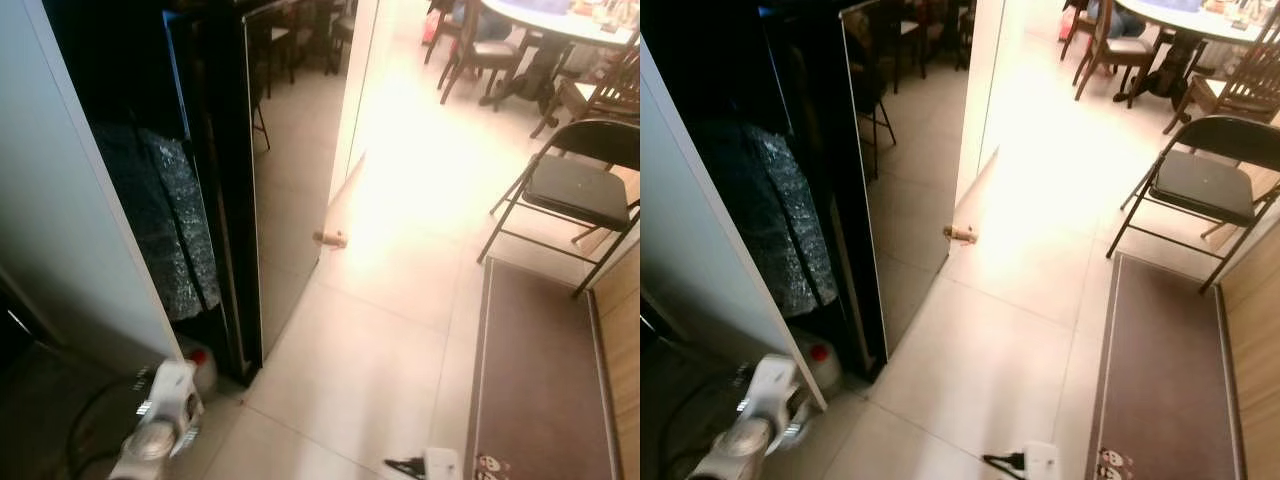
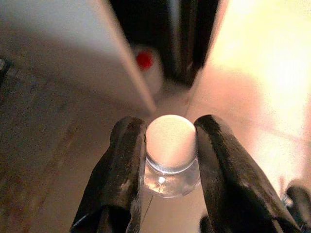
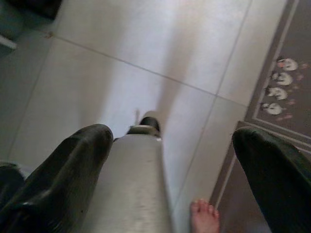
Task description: Restocking fridge
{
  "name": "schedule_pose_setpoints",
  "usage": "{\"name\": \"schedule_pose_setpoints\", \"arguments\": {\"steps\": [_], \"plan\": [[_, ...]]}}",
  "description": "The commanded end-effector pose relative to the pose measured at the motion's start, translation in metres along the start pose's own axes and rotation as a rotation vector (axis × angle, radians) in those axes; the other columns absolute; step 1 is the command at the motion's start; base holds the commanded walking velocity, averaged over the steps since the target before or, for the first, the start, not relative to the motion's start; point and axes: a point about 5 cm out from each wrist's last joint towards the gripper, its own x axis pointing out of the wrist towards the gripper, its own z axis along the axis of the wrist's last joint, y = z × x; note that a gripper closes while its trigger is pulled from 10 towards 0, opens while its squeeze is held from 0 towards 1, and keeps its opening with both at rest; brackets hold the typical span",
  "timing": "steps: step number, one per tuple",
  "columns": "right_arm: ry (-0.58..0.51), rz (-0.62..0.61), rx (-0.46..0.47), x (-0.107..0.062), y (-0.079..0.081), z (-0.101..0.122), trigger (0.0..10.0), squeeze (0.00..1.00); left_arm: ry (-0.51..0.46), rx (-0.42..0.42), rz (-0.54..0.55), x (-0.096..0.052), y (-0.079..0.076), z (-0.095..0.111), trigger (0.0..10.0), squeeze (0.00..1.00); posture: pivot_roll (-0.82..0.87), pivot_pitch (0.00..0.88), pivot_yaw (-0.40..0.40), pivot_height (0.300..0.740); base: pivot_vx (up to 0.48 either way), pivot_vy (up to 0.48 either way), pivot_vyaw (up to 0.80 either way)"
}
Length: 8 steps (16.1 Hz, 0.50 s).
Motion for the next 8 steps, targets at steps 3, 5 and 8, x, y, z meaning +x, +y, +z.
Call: {"name": "schedule_pose_setpoints", "arguments": {"steps": [3,5,8], "plan": [[0.005,-0.021,0.012,-0.001,-0.005,-0.003,10.0,0.0,0.113,-0.051,0.009,-0.004,-0.003,-0.021,10.0,0.0,-0.07,0.0,-0.029,0.74,0.0,0.0,0.0],[0.005,-0.024,0.016,-0.001,-0.006,-0.004,10.0,0.0,0.136,-0.049,0.008,-0.005,-0.003,-0.026,10.0,0.0,-0.08,0.0,-0.026,0.74,0.0,0.0,0.0],[0.0,-0.026,0.014,-0.001,-0.005,-0.003,10.0,0.0,0.143,-0.051,0.007,-0.006,-0.003,-0.028,10.0,0.0,-0.09,0.0,-0.027,0.74,0.0,0.0,0.0]]}}
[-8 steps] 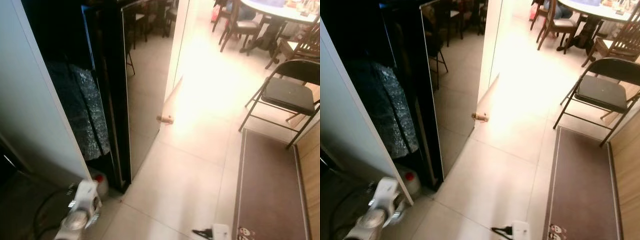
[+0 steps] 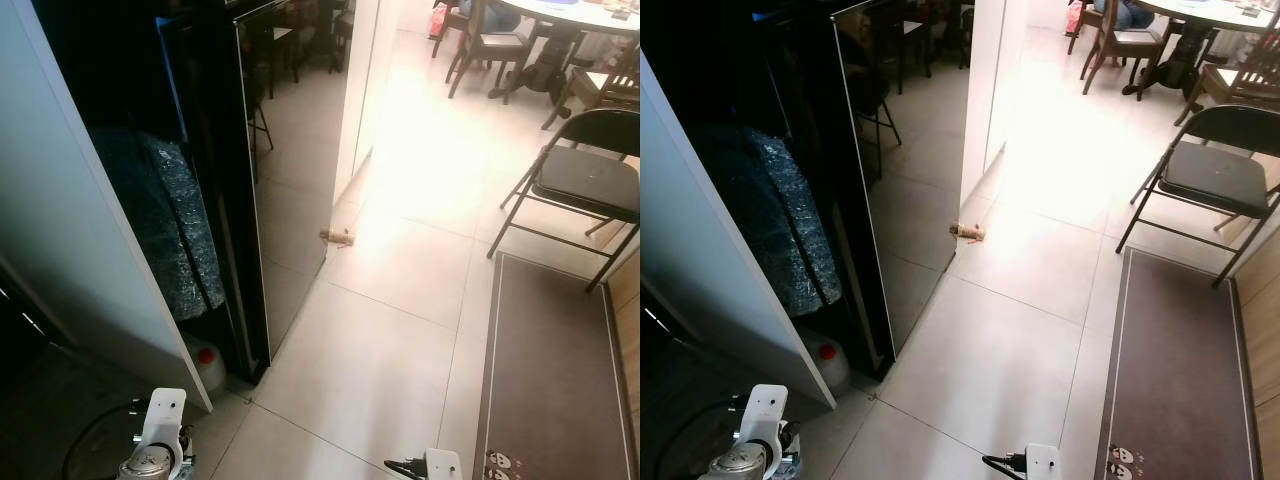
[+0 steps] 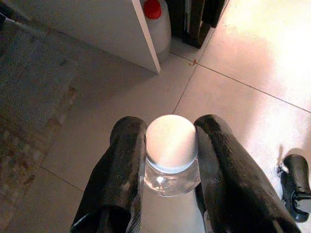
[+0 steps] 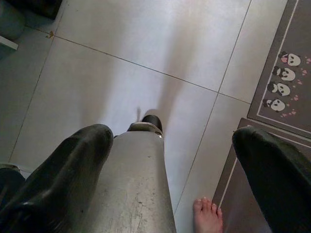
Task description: Restocking fridge
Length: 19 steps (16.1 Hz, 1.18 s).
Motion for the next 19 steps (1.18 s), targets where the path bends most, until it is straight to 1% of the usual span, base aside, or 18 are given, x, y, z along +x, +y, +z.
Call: {"name": "schedule_pose_setpoints", "arguments": {"steps": [1,6,9,11,13,19], "plan": [[0.005,-0.008,0.005,0.0,-0.001,-0.002,10.0,0.0,0.016,-0.001,0.005,-0.001,0.0,-0.004,10.0,0.0,-0.09,0.0,-0.027,0.74,0.0,0.0,0.0],[0.003,-0.011,0.023,0.0,0.0,-0.002,10.0,0.0,0.072,-0.01,-0.004,-0.004,0.001,-0.02,10.0,0.0,-0.1,0.0,-0.02,0.74,0.0,0.0,0.0],[-0.003,-0.007,0.019,0.0,0.001,0.0,10.0,0.0,0.075,-0.023,0.008,-0.003,0.004,-0.017,10.0,0.0,-0.09,0.0,-0.025,0.74,0.0,0.0,0.0],[-0.005,-0.006,0.018,0.0,0.001,0.001,10.0,0.0,0.083,-0.02,0.01,-0.004,0.006,-0.02,10.0,0.0,-0.09,0.0,-0.026,0.74,0.0,0.0,0.0],[-0.009,-0.009,0.025,0.0,0.001,0.001,10.0,0.0,0.103,-0.031,0.015,-0.006,0.006,-0.028,10.0,0.0,-0.08,0.0,-0.033,0.74,0.0,0.0,0.0],[-0.019,-0.009,0.033,0.0,0.0,0.003,10.0,0.0,0.106,-0.036,0.016,-0.007,0.004,-0.032,10.0,0.0,-0.07,0.016,-0.038,0.74,0.0,0.0,0.0]]}}
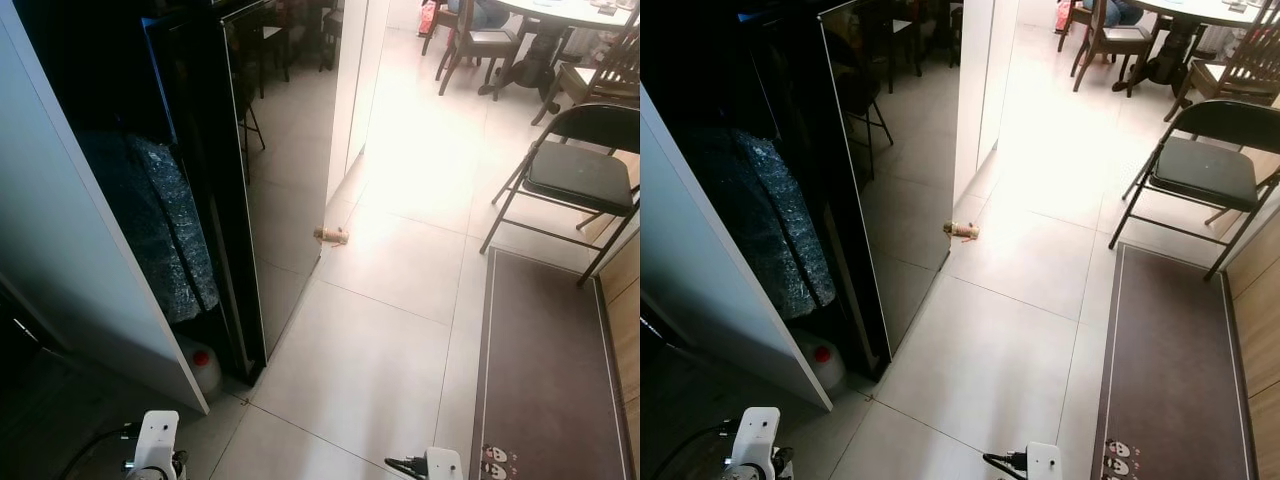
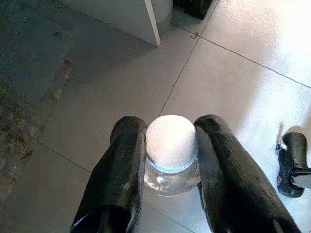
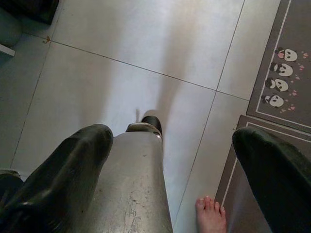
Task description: Restocking fridge
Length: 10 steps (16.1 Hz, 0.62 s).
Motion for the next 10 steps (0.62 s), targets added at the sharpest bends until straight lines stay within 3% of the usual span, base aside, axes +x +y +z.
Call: {"name": "schedule_pose_setpoints", "arguments": {"steps": [1,4,10], "plan": [[-0.01,-0.005,0.018,0.0002,-0.0007,0.0019,10.0,0.0,0.017,-0.001,0.005,-0.0012,0.0009,-0.0065,10.0,0.0,-0.07,0.019,-0.04,0.74,0.0,0.0,0.0],[0.006,-0.004,0.005,0.0001,-0.0016,0.0003,10.0,0.0,0.021,-0.011,0.008,-0.0016,0.0019,-0.0085,10.0,0.0,-0.07,0.03,-0.048,0.74,0.0,0.0,0.0],[0.009,0.002,-0.006,0.0002,-0.0014,0.0002,10.0,0.0,0.032,-0.002,0.006,-0.0021,0.0014,-0.0112,10.0,0.0,-0.07,0.035,-0.052,0.74,0.0,0.0,-0.77]]}}
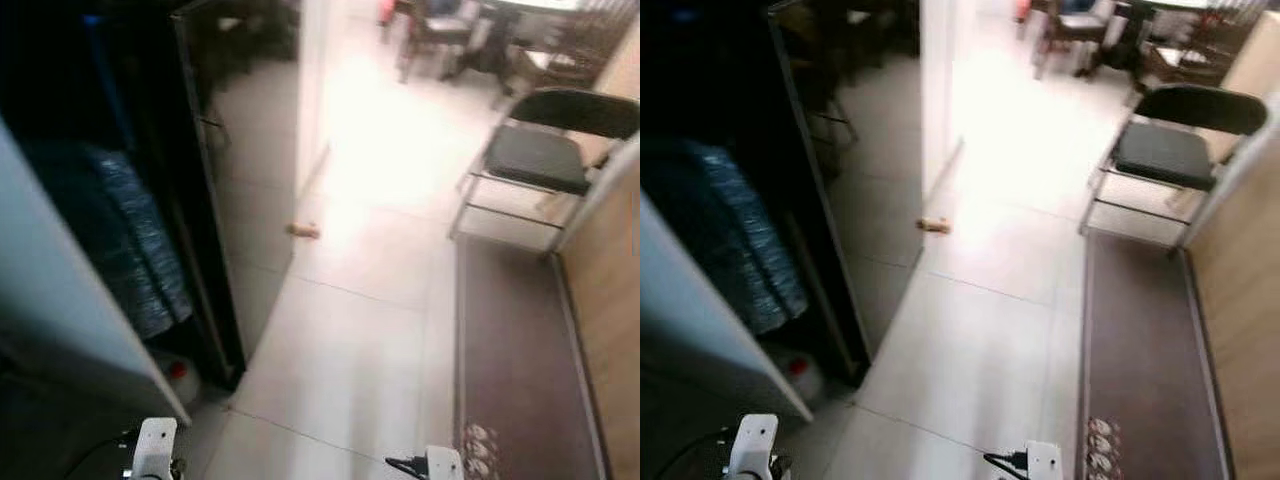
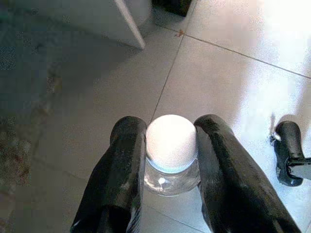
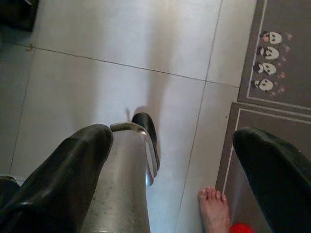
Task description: Restocking fridge
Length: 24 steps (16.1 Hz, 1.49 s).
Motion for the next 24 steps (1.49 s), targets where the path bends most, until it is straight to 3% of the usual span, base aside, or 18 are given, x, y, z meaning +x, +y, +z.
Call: {"name": "schedule_pose_setpoints", "arguments": {"steps": [1,5,24], "plan": [[0.009,-0.001,0.002,0.0001,-0.0004,-0.0005,10.0,0.0,0.009,0.003,0.003,-0.0004,0.0003,-0.0026,10.0,0.0,-0.07,0.032,-0.052,0.74,0.0,0.0,-0.77],[0.008,0.004,-0.001,0.0004,0.0004,0.0009,10.0,0.0,0.007,0.008,0.004,-0.0001,-0.0004,-0.0014,10.0,0.0,-0.05,0.029,-0.054,0.74,0.0,0.0,-0.71],[-0.009,-0.005,-0.001,0.0005,-0.0039,0.0041,10.0,0.0,0.014,-0.009,-0.005,0.0005,-0.0089,-0.001,10.0,0.0,-0.08,0.017,-0.056,0.74,0.0,0.042,0.0]]}}
